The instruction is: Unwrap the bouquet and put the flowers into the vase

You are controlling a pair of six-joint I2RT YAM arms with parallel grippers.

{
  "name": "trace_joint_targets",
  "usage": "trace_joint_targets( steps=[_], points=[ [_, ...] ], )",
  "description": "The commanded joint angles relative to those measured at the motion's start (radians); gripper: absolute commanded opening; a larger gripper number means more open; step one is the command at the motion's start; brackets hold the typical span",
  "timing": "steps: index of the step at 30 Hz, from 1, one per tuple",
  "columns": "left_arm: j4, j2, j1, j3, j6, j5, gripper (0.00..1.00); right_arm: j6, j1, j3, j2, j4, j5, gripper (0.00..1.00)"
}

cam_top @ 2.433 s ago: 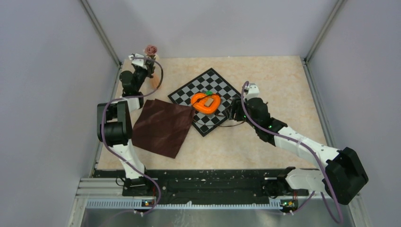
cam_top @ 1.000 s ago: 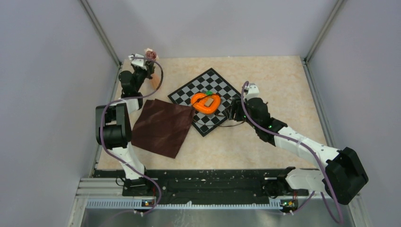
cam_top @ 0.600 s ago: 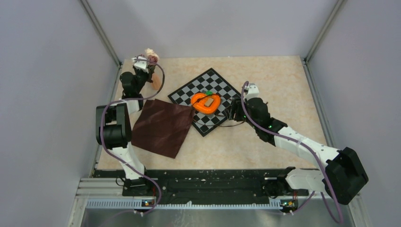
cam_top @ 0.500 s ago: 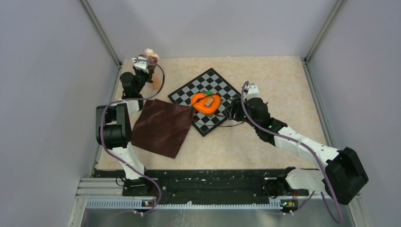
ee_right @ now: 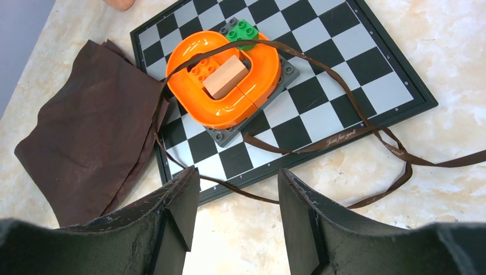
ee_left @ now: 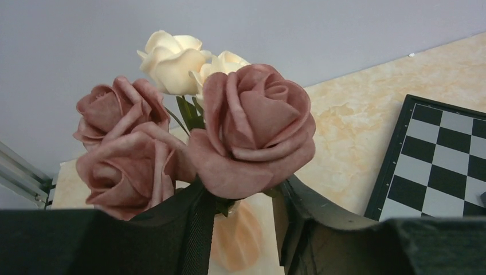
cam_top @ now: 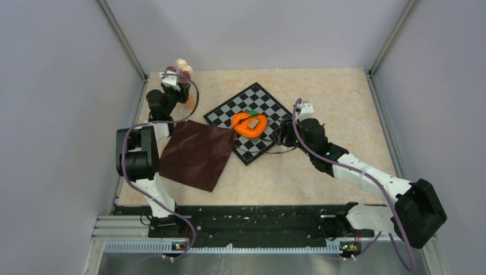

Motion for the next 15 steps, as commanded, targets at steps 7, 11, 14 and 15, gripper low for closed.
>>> trace_joint_targets(
  steps=[7,11,14,15],
  points=[
    [0.156,-0.068,-0.011,-0.072,-0.093,-0.108,0.56,0.002,-0.003,0.013,-0.057,0.066,-0.013,0.55],
    [0.172,-0.072,-0.04,-0.092,-0.115,-0.154,0.58,-0.005,-0.003,0.009,-0.069,0.07,-0.017,0.55],
    [0.174,-0.088,-0.064,-0.111,-0.115,-0.186,0.59,-0.014,-0.003,0.003,-0.087,0.068,-0.01,0.55],
    [0.174,-0.095,-0.072,-0.12,-0.115,-0.196,0.6,-0.017,-0.003,0.001,-0.093,0.065,-0.007,0.57]
  ],
)
